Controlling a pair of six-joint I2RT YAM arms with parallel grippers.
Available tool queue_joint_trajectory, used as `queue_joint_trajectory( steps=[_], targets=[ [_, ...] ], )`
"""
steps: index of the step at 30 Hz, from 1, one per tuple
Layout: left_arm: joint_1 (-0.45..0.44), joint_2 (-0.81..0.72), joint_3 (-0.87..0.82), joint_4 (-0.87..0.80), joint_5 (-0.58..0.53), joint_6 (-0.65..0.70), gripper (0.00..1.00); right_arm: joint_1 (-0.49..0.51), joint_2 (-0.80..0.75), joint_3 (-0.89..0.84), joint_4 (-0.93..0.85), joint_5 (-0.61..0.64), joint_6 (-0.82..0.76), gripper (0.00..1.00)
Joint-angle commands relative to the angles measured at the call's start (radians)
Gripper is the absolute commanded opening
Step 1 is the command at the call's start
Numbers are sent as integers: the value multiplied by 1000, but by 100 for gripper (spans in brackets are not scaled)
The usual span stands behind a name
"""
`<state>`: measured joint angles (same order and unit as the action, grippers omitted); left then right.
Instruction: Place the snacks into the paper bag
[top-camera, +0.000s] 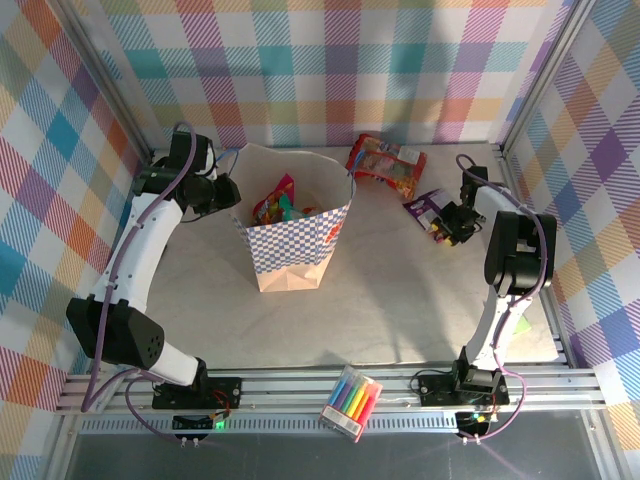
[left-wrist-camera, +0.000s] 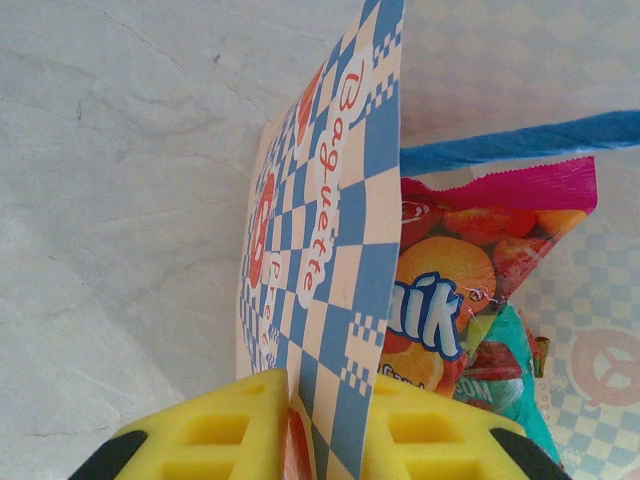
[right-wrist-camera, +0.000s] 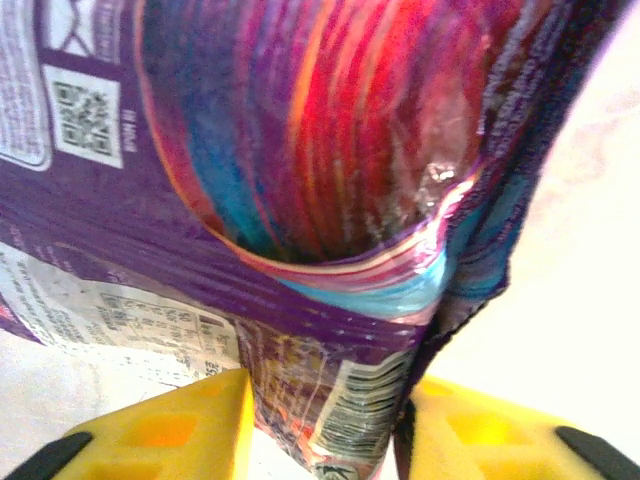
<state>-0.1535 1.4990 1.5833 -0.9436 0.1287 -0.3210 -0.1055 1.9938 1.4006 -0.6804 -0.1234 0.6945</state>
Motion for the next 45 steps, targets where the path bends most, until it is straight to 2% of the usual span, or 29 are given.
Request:
queue_joint_trajectory(
  steps=[1,6,14,19,23,29,37,40,45],
  targets=[
    [7,-3,23,-23,-9,11,23,-6,-18,-37,-38,-47,-2,37],
    [7,-16,16,-17,-10,13,23,-5,-61,-101,-44,-53,-7,26],
    [8,-47,0,-5,-2,15,23,29,-141,-195,-65,-62,-20,22],
    [8,-67,-11,7,1,8,23,88,-197,-288,-12,-129,24,22],
    [8,-76,-17,14,19,5,23,193,-224,-302,-34,-84,52,22],
    [7,-90,-29,20,31,2,23,327,-212,-309,-2,-87,118,23],
    [8,-118,-38,14,30,4,23,403,-203,-310,30,-94,197,23],
    [7,-118,-40,13,34,5,23,432,-217,-327,40,-98,228,26],
    [7,-112,-34,12,38,2,23,458,-254,-407,150,-228,333,35]
  ],
)
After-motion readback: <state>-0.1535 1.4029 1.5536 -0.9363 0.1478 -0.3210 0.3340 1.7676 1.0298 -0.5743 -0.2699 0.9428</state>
